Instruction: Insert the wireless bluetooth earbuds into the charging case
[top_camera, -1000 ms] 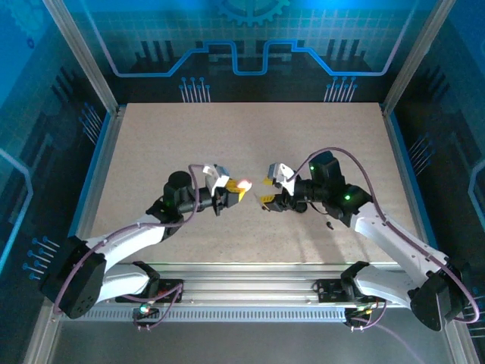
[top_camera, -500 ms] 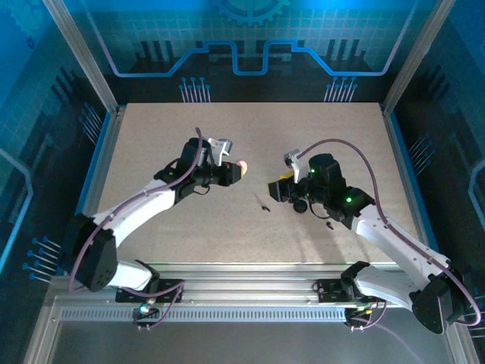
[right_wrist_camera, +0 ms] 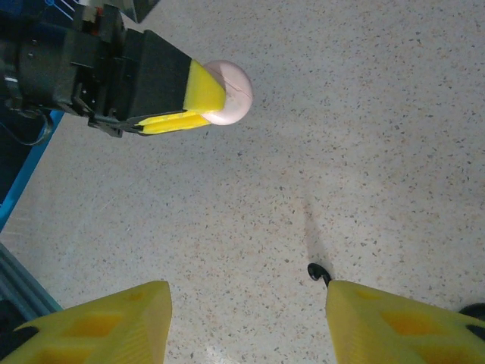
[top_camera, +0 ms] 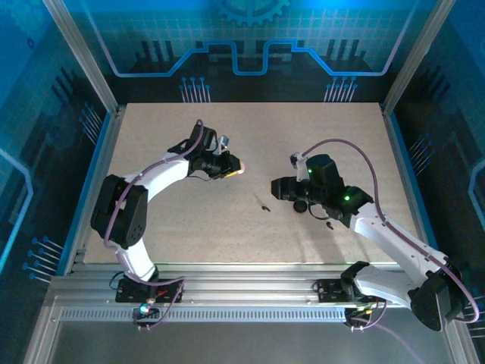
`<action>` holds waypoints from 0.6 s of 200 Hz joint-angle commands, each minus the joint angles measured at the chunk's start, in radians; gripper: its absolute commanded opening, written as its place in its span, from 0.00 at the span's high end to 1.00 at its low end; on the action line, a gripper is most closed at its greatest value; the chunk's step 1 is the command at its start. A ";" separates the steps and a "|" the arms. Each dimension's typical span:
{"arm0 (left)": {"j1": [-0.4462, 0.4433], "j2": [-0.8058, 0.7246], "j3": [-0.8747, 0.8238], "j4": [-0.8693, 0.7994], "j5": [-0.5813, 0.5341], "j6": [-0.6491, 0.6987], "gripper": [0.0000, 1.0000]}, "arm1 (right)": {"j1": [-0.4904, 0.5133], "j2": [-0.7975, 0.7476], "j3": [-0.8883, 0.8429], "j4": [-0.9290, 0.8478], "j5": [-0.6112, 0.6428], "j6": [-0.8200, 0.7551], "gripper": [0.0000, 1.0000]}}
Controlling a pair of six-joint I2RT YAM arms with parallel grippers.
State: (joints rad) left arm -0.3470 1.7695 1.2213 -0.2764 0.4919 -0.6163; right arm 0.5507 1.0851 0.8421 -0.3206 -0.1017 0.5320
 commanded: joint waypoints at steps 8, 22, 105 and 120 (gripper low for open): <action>0.020 0.045 0.032 -0.032 0.136 -0.103 0.90 | 0.002 -0.008 -0.017 0.016 -0.004 0.049 0.43; 0.022 0.064 0.028 -0.042 0.149 -0.120 0.90 | 0.000 0.008 0.002 -0.011 -0.010 0.048 0.43; 0.018 0.130 0.004 -0.059 0.181 -0.209 0.89 | 0.001 -0.016 -0.027 0.004 -0.016 0.057 0.44; 0.017 0.140 -0.009 -0.060 0.171 -0.204 0.89 | 0.001 -0.018 -0.033 0.006 -0.018 0.060 0.44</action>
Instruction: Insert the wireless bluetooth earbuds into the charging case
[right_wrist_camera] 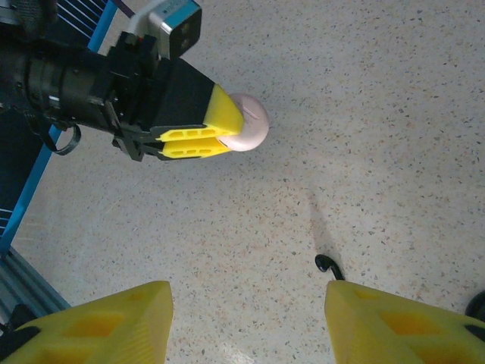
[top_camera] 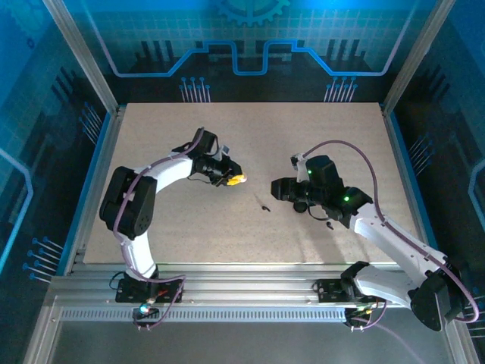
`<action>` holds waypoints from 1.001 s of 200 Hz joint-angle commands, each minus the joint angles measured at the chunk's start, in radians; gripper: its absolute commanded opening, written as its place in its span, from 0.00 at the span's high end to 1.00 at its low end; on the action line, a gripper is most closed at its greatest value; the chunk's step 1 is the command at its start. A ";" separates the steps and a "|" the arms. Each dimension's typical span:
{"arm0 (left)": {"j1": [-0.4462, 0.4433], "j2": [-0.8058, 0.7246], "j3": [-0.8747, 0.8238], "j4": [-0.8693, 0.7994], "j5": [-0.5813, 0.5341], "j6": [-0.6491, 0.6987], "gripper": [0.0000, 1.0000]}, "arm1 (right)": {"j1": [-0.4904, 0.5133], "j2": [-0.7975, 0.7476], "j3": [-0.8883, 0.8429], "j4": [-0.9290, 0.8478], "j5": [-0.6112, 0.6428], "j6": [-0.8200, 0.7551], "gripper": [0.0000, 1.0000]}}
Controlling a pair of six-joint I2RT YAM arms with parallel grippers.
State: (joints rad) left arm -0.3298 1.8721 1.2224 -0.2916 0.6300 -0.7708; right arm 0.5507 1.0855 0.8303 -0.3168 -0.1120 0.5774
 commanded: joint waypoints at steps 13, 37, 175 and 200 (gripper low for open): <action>0.002 0.050 -0.021 -0.051 0.025 -0.044 0.89 | 0.001 -0.019 -0.026 0.004 -0.008 0.015 0.44; 0.003 0.073 -0.034 -0.053 0.012 -0.044 0.88 | 0.000 -0.019 -0.027 -0.001 -0.006 0.013 0.44; 0.049 0.098 -0.029 -0.194 -0.046 0.033 0.68 | -0.017 0.026 -0.015 0.007 0.001 -0.008 0.43; 0.054 0.090 -0.019 -0.237 -0.071 0.054 0.64 | -0.024 0.036 0.002 -0.030 0.013 -0.018 0.43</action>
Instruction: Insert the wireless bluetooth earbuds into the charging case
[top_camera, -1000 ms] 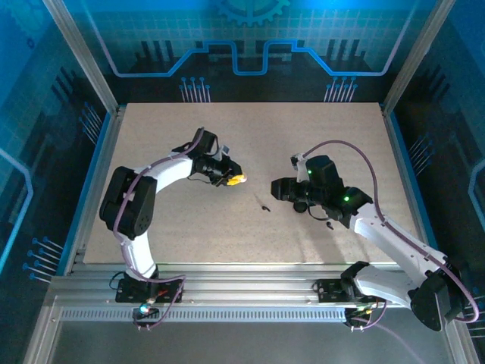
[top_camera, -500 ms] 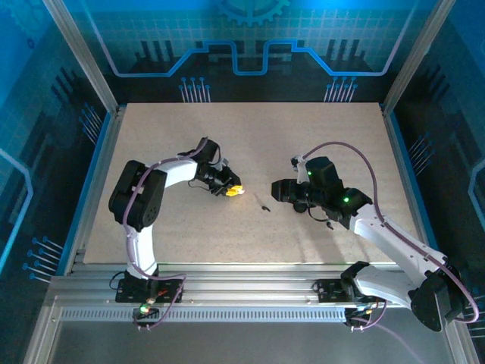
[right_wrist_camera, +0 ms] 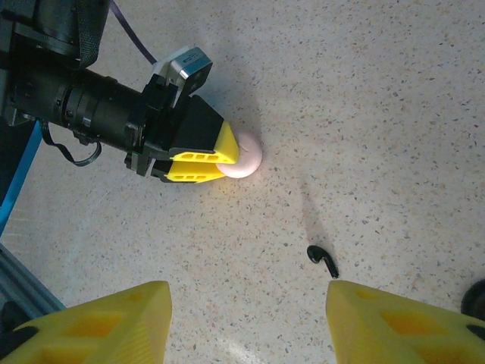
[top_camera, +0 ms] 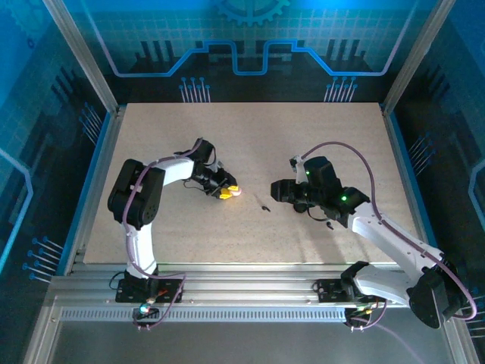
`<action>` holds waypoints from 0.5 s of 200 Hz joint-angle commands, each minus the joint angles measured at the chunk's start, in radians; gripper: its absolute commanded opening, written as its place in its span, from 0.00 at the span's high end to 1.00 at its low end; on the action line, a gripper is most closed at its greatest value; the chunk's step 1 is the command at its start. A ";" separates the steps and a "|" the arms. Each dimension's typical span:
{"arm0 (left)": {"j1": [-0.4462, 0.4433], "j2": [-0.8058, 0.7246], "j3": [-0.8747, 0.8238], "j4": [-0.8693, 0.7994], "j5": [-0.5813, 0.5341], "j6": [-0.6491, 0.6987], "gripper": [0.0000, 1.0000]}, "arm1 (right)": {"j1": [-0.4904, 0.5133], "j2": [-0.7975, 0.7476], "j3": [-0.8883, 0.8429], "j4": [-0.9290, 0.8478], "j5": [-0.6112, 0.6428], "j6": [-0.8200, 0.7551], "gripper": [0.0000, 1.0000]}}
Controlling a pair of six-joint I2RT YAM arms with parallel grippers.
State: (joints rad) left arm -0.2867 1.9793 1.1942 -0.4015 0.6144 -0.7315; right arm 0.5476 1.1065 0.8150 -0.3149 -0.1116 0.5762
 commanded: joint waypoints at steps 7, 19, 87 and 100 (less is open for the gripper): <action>0.011 -0.019 0.014 -0.143 -0.063 0.022 0.63 | -0.025 0.022 0.026 -0.046 0.013 -0.022 0.43; 0.012 -0.027 0.017 -0.165 -0.074 0.035 0.61 | -0.032 0.035 0.042 -0.075 0.012 -0.030 0.43; 0.010 -0.262 -0.006 -0.209 -0.230 0.129 0.49 | -0.069 0.179 0.168 -0.290 0.012 -0.134 0.41; 0.011 -0.332 -0.045 -0.189 -0.268 0.145 0.48 | -0.088 0.229 0.202 -0.345 0.018 -0.153 0.40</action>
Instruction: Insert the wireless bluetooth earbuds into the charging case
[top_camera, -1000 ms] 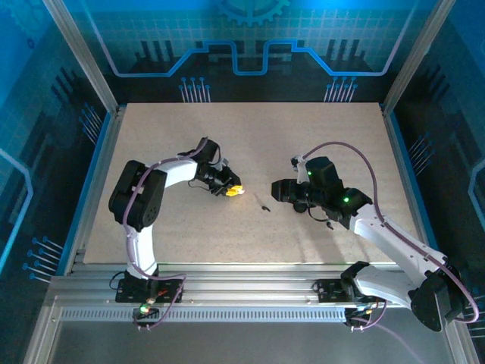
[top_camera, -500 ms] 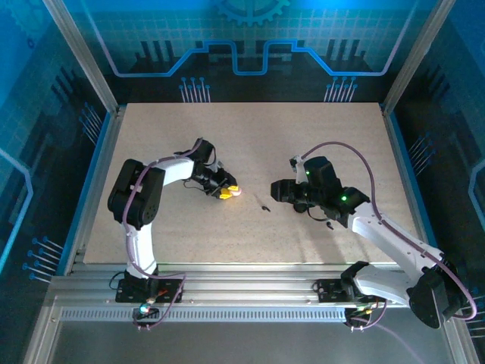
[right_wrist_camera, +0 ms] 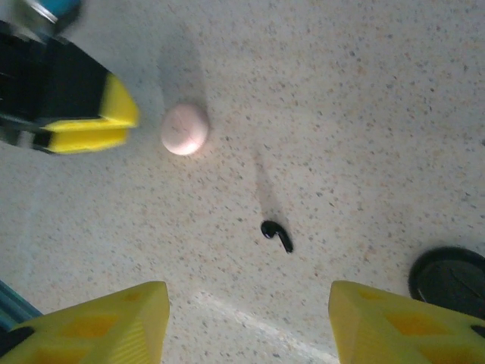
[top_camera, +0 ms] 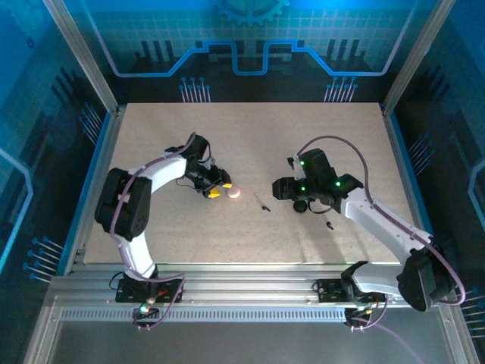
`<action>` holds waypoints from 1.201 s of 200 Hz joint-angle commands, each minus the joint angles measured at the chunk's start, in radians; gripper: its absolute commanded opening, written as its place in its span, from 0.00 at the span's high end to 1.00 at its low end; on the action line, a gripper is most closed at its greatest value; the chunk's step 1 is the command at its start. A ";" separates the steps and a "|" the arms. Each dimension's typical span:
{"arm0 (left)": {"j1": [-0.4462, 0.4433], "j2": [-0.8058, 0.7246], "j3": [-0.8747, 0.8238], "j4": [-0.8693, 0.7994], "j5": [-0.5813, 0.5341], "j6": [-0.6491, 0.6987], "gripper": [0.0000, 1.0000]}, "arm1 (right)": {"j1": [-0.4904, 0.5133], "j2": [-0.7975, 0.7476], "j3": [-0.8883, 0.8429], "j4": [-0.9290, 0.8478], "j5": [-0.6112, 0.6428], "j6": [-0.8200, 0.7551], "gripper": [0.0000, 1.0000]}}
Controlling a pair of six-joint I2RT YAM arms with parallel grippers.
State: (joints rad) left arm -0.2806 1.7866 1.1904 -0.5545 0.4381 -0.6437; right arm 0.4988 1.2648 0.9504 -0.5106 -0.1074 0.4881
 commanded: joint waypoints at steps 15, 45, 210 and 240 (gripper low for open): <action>0.004 -0.200 -0.091 -0.016 -0.120 0.056 0.48 | -0.070 0.126 0.103 -0.203 0.013 -0.067 0.39; -0.005 -0.315 -0.185 0.020 -0.190 0.058 0.48 | -0.128 0.202 0.150 -0.270 0.042 -0.074 0.35; -0.022 -0.372 -0.310 0.039 -0.294 0.162 0.51 | -0.166 0.553 0.283 -0.376 0.142 -0.282 0.29; -0.025 -0.364 -0.310 0.047 -0.306 0.166 0.51 | -0.166 0.600 0.292 -0.379 0.123 -0.272 0.31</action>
State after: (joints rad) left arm -0.2977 1.4193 0.8936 -0.5220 0.1528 -0.5121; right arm 0.3492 1.8301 1.2133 -0.8722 0.0341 0.2062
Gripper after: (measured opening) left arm 0.489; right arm 0.700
